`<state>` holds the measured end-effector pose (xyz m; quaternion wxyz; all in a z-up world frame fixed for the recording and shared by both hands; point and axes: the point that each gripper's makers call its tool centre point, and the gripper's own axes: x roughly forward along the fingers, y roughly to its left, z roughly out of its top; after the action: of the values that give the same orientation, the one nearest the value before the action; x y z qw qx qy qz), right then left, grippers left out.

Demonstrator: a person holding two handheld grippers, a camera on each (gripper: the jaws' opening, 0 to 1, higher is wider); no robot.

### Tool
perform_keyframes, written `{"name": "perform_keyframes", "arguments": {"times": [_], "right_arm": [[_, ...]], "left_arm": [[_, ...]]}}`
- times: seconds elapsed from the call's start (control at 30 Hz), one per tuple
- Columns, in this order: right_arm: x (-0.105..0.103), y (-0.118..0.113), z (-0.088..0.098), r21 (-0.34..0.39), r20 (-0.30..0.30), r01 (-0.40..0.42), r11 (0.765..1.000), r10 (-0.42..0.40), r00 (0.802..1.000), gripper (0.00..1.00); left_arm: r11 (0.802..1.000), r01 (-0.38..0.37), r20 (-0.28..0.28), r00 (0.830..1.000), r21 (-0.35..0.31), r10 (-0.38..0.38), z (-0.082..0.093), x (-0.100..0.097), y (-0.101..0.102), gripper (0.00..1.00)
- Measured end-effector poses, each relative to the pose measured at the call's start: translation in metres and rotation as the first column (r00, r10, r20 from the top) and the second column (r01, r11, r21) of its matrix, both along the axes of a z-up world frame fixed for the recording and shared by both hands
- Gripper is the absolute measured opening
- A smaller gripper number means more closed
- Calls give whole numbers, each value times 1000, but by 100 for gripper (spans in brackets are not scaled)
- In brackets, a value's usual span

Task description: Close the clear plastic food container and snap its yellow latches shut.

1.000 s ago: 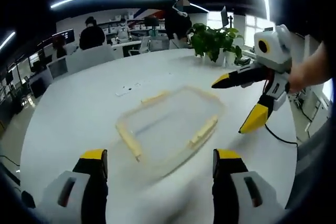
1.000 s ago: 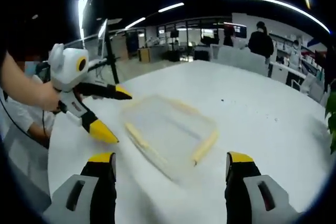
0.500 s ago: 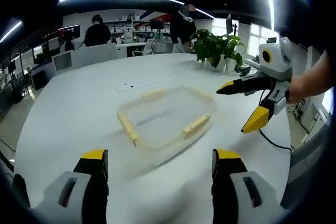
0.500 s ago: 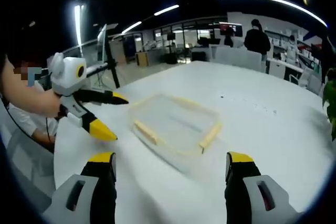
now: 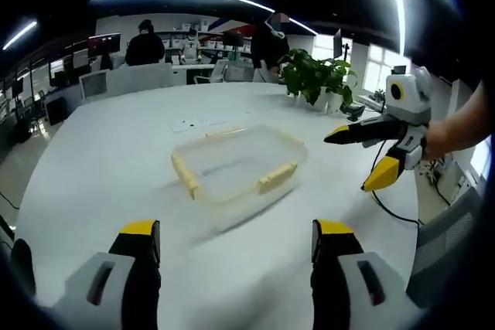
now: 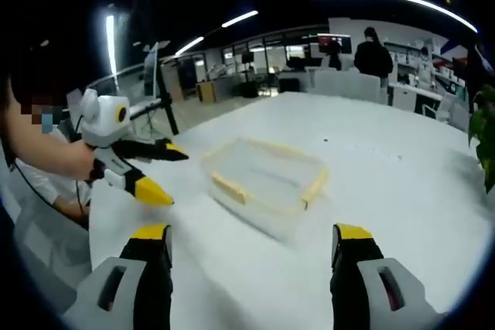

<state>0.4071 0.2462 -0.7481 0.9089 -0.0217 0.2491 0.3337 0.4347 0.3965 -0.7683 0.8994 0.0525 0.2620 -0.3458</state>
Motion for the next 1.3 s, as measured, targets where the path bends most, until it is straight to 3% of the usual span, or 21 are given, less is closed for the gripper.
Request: {"name": "perform_keyframes", "arguments": {"times": [0.77,1.3], "right_arm": [[-52,-37,20,11,-17,55,998,-55,998,83],[-94,-40,39,30,-22,28,999,-28,999,81]], "left_arm": [[999,-16,-18,1000,-41,16,10,-43,20,77],[998,-13,-16,1000,-64,12,18,-64,23,77]]}}
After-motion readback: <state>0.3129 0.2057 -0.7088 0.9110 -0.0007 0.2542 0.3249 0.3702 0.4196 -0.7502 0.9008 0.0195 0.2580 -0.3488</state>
